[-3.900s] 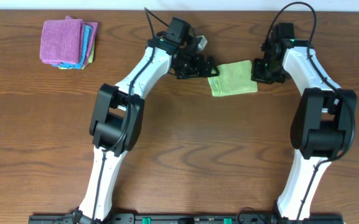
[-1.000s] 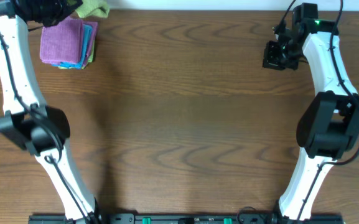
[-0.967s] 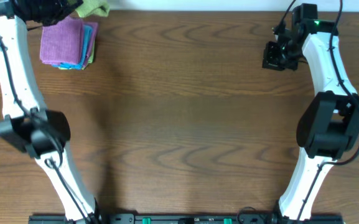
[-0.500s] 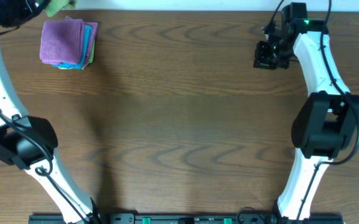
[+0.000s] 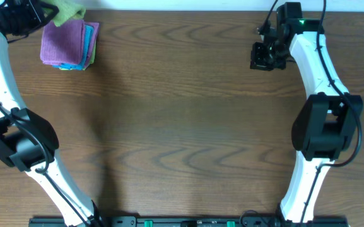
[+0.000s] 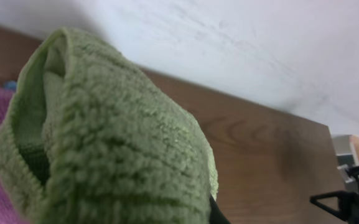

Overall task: Fold the cloth
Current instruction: 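Carry the folded cloth with the left gripper to the cloth stack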

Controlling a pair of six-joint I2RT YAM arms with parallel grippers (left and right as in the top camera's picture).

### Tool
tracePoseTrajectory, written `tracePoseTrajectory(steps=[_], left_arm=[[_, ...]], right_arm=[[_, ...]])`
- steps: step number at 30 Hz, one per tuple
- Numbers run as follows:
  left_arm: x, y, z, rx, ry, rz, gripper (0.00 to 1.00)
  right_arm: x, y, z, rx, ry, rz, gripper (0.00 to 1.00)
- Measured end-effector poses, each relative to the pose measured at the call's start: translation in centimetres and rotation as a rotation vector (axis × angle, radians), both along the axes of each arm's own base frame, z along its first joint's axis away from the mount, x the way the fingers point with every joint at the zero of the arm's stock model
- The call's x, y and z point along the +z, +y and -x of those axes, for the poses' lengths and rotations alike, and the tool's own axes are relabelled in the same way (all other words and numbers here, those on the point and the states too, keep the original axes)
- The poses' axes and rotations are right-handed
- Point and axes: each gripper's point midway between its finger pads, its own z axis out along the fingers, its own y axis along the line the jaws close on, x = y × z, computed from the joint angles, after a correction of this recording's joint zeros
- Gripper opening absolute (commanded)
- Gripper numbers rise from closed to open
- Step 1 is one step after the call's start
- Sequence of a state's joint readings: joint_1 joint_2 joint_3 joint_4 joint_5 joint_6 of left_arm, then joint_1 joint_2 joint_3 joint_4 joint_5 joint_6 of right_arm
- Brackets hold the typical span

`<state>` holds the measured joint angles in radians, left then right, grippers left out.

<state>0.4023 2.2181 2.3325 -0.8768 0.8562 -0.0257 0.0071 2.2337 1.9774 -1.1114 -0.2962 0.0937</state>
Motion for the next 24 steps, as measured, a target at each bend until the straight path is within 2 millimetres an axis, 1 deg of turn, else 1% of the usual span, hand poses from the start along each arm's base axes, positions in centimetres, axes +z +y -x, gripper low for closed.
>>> tracePoseTrajectory(steps=[6,7,9,12,14,15,16,17,19,21,22,24], left_arm=[[1.9,0.7,-2.0,0.049,-0.091,-0.008,0.06],[2.1,0.8,-2.2,0.062,-0.094,0.003,0.06],[1.6,0.8,-1.7,0.076,-0.053,0.029,0.06],[-0.1,0.9,-0.2,0.104,0.06,0.052,0.06],[-0.3,1.5,0.8,0.129,0.077,0.035,0.06],[-0.2,1.9,1.5,0.147,0.077,0.018,0.06],[0.1,2.4,2.6,0.167,0.073,0.0,0.06],[0.7,2.8,3.4,0.186,0.054,-0.016,0.06],[2.9,3.7,6.0,0.234,-0.019,-0.06,0.06],[5.9,4.4,8.2,0.272,-0.127,-0.097,0.06],[6.8,4.3,8.8,0.27,-0.163,-0.102,0.06],[7.3,4.0,8.7,0.245,-0.199,-0.094,0.06]], right_arm=[[-0.1,0.7,0.8,0.016,0.032,0.0,0.02],[-0.2,0.9,1.0,0.019,0.04,0.001,0.02],[-0.2,1.3,1.3,0.029,0.049,0.001,0.02],[-0.2,2.3,1.6,0.049,0.054,0.002,0.02],[-0.2,2.8,1.6,0.061,0.053,0.002,0.01],[-0.2,3.1,1.6,0.066,0.05,0.002,0.02],[-0.2,3.4,1.6,0.071,0.046,0.002,0.02],[-0.2,3.5,1.5,0.075,0.04,0.002,0.02],[-0.1,4.0,0.9,0.083,0.013,0.001,0.02],[0.1,4.3,0.3,0.09,-0.014,-0.001,0.02],[0.1,4.5,0.2,0.092,-0.02,-0.001,0.01],[0.1,4.6,0.3,0.094,-0.02,-0.001,0.02]])
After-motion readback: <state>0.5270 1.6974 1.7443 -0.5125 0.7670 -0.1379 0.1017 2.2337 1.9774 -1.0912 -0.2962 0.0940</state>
